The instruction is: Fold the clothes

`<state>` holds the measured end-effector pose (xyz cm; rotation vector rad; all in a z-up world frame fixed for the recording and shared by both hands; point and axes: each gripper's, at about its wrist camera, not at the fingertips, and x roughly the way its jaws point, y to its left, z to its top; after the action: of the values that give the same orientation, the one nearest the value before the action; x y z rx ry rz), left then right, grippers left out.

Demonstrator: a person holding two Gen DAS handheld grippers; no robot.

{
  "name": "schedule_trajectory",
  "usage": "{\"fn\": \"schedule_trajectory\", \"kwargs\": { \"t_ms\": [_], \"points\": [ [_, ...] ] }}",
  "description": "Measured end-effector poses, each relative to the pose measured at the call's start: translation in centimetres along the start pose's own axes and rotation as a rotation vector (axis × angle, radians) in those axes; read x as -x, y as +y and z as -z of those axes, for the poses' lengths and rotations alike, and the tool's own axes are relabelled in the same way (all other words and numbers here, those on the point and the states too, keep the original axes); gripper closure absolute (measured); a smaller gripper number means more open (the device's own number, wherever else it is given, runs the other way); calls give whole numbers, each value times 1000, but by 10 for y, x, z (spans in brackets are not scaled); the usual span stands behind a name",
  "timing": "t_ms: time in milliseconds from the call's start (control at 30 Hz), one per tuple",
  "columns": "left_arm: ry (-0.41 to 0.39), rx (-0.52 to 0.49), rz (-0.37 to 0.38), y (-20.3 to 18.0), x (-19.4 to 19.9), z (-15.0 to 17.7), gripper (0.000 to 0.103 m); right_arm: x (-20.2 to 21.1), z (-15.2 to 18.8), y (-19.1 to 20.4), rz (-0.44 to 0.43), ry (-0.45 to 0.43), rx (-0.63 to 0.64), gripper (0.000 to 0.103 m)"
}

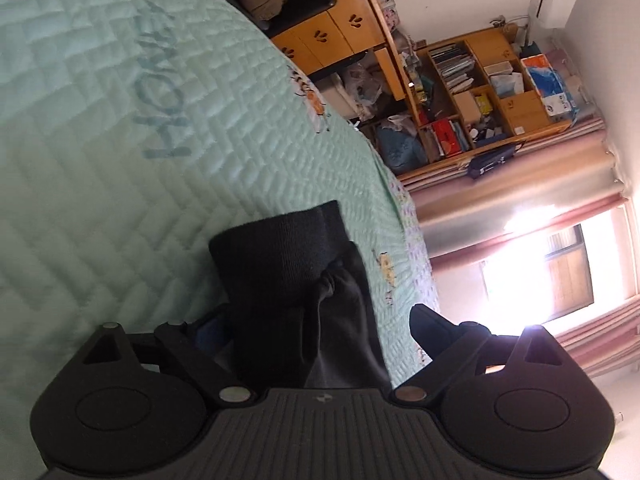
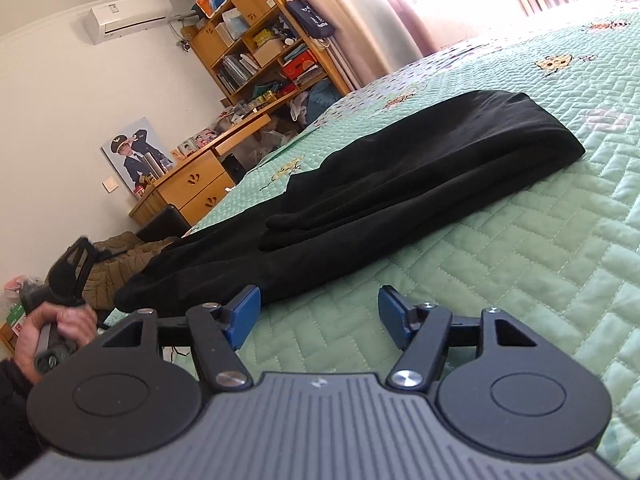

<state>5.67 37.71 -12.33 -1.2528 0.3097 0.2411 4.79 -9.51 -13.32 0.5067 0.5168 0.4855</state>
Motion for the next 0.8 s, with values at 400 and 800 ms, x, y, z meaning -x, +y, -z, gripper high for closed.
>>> {"fn": "schedule_trajectory", "kwargs": {
  "t_ms": [400, 800],
  "points": [
    [35, 94, -65, -15, -38, -20, 1, -1, -6, 1, 1, 17, -20, 34],
    [29, -98, -68, -24, -46, -15, 65, 18, -49, -30, 125, -89, -36, 27]
  ]
}}
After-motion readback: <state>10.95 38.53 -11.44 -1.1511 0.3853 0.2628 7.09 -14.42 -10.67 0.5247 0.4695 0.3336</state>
